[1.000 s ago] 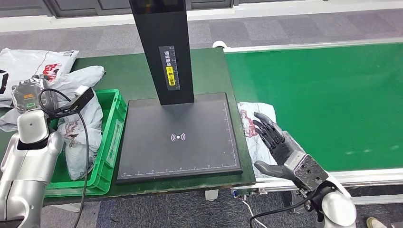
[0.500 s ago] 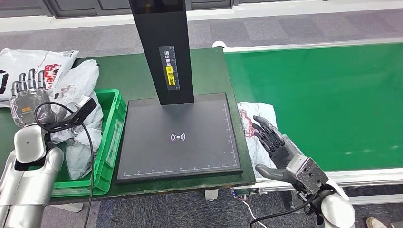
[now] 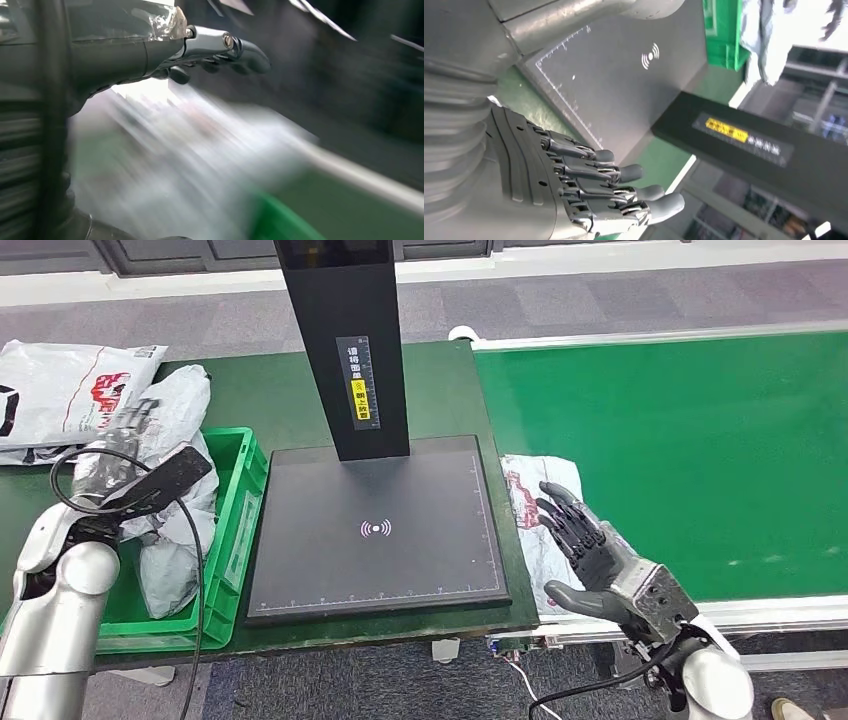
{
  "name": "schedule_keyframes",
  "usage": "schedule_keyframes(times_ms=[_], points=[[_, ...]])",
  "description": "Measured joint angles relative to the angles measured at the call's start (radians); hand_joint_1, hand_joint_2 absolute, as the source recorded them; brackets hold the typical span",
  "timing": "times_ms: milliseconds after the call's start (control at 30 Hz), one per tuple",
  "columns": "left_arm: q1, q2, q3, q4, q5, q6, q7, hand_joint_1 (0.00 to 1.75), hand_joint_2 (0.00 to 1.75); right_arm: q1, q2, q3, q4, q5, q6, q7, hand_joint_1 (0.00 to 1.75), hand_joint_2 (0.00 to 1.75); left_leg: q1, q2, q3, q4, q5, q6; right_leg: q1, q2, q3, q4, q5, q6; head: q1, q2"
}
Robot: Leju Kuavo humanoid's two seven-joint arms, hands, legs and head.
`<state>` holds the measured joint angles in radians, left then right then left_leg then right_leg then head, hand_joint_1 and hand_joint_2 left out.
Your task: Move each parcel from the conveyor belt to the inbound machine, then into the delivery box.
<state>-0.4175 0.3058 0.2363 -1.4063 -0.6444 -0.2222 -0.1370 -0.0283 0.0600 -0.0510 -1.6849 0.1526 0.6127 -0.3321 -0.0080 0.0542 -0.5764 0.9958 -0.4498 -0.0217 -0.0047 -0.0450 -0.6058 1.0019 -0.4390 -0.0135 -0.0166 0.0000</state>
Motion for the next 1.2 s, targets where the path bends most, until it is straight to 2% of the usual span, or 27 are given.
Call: schedule_keyframes(times_ms=[67,133,200,267,367,567,800,933,1033,1200], points=[[-0.010,-0.010,-0.007,-0.026,0.353,-0.183,-0.089,0.00,1.75,-0.002,-0.008,-0.011,0.001,-0.011,0.000,-0.003,0.00,1.75,0.000,0.002,-0.001,0.000,0.000,0.000,0.000,0.001,0.000,0.000,0.000,0.000,0.000,0.000],[-0.008,-0.027,-0.009,-0.062,0.690,-0.325,-0.115,0.00,1.75,-0.011,-0.016,-0.015,0.010,-0.010,0.000,0.000,0.00,1.75,0.000,0.005,0.000,0.000,-0.001,0.002,-0.001,0.003,0.000,0.000,0.001,0.001,0.000,0.000],[0.008,-0.057,-0.009,-0.106,0.945,-0.388,-0.103,0.00,1.75,-0.028,-0.020,-0.018,0.027,0.006,0.000,0.018,0.00,1.75,-0.001,0.007,0.000,0.001,-0.003,0.003,-0.002,0.003,0.000,0.000,0.001,0.001,0.000,0.000],[0.038,-0.098,-0.013,-0.152,1.072,-0.397,-0.090,0.00,1.75,-0.055,-0.024,-0.023,0.050,0.033,0.000,0.047,0.00,1.75,-0.001,0.006,0.000,0.001,-0.003,0.004,-0.002,0.004,0.000,0.000,0.001,0.001,0.000,0.000],[0.092,-0.159,-0.044,-0.204,1.098,-0.386,-0.101,0.00,1.75,-0.107,-0.038,-0.038,0.094,0.079,0.000,0.088,0.00,1.75,-0.002,0.005,0.000,0.002,-0.003,0.004,-0.003,0.003,0.000,0.000,0.001,0.002,0.000,0.000],[0.181,-0.263,-0.147,-0.249,1.026,-0.376,-0.162,0.00,1.75,-0.213,-0.091,-0.075,0.220,0.175,0.000,0.134,0.00,1.75,-0.002,0.005,-0.001,0.003,-0.004,0.006,-0.003,0.003,0.001,0.000,0.002,0.003,0.000,0.000],[0.203,-0.297,-0.177,-0.263,1.020,-0.374,-0.173,0.00,1.75,-0.247,-0.114,-0.083,0.274,0.190,0.000,0.131,0.00,1.75,-0.002,0.005,-0.001,0.003,-0.004,0.006,-0.002,0.003,0.000,0.000,0.002,0.003,0.000,0.000],[0.215,-0.312,-0.197,-0.264,1.024,-0.407,-0.161,0.00,1.75,-0.287,-0.141,-0.084,0.323,0.248,0.000,0.176,0.00,1.75,-0.002,0.005,-0.001,0.003,-0.004,0.006,-0.002,0.003,0.000,0.000,0.002,0.003,0.000,0.000],[0.236,-0.333,-0.225,-0.255,1.023,-0.447,-0.178,0.00,1.75,-0.393,-0.202,-0.084,0.462,0.332,0.000,0.227,0.00,1.75,-0.004,0.006,-0.001,0.004,-0.003,0.007,-0.002,0.003,0.000,0.000,0.003,0.005,0.000,0.000],[0.258,-0.369,-0.277,-0.208,1.008,-0.526,-0.226,0.00,1.75,-0.622,-0.311,-0.057,0.832,0.467,0.000,0.258,0.00,1.75,-0.006,0.000,-0.004,0.006,-0.001,0.013,-0.004,-0.001,0.001,0.000,0.006,0.009,0.000,0.000]])
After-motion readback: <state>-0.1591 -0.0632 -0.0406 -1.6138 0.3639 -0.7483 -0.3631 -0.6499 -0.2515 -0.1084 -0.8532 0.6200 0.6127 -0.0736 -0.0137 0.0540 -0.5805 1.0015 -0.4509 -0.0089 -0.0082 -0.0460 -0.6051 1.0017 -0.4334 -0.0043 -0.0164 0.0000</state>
